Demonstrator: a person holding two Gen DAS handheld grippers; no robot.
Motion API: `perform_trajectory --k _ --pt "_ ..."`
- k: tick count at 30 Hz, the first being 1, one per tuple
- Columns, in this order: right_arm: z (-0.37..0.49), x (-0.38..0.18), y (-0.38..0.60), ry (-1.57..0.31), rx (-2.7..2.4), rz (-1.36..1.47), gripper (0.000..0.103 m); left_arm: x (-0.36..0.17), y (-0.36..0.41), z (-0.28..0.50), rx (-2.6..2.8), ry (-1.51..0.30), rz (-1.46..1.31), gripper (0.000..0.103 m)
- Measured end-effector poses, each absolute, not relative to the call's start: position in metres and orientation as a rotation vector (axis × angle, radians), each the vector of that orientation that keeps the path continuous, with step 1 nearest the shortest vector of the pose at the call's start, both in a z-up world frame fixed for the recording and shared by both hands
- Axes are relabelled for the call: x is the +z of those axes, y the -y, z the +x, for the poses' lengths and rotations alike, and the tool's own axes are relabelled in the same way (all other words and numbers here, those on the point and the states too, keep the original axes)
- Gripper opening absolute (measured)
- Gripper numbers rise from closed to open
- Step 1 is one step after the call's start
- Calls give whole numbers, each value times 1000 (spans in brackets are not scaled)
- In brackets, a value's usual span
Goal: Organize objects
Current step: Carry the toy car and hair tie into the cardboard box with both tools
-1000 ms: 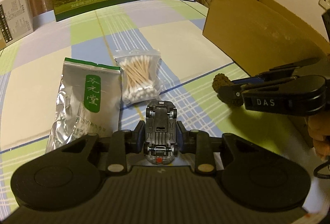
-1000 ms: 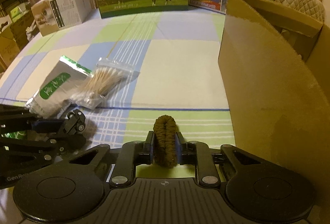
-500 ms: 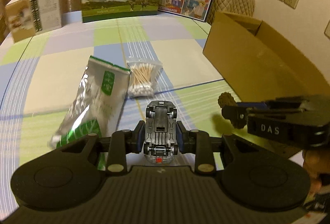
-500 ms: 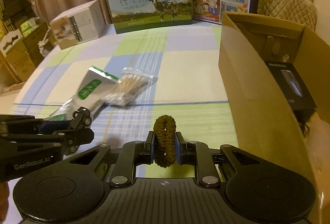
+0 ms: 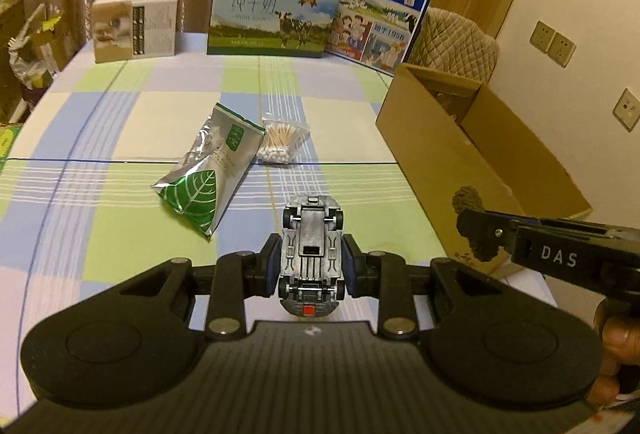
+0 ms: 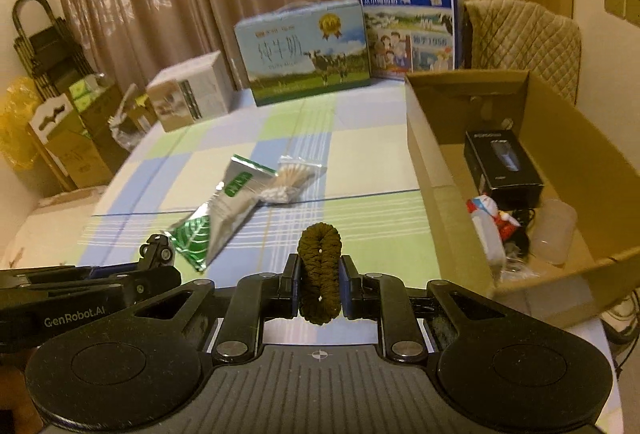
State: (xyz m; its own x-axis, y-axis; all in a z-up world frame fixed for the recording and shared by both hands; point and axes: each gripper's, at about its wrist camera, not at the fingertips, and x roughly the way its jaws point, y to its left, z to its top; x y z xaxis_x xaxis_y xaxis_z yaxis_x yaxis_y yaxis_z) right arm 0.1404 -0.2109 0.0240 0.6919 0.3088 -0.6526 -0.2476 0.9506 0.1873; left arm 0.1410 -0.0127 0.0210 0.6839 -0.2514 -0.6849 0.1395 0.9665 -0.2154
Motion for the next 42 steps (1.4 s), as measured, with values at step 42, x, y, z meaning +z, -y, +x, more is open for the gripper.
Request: perform_trajectory --k 42 --pt "106 60 292 -658 194 127 16 74 75 114 -310 -722 -81 26"
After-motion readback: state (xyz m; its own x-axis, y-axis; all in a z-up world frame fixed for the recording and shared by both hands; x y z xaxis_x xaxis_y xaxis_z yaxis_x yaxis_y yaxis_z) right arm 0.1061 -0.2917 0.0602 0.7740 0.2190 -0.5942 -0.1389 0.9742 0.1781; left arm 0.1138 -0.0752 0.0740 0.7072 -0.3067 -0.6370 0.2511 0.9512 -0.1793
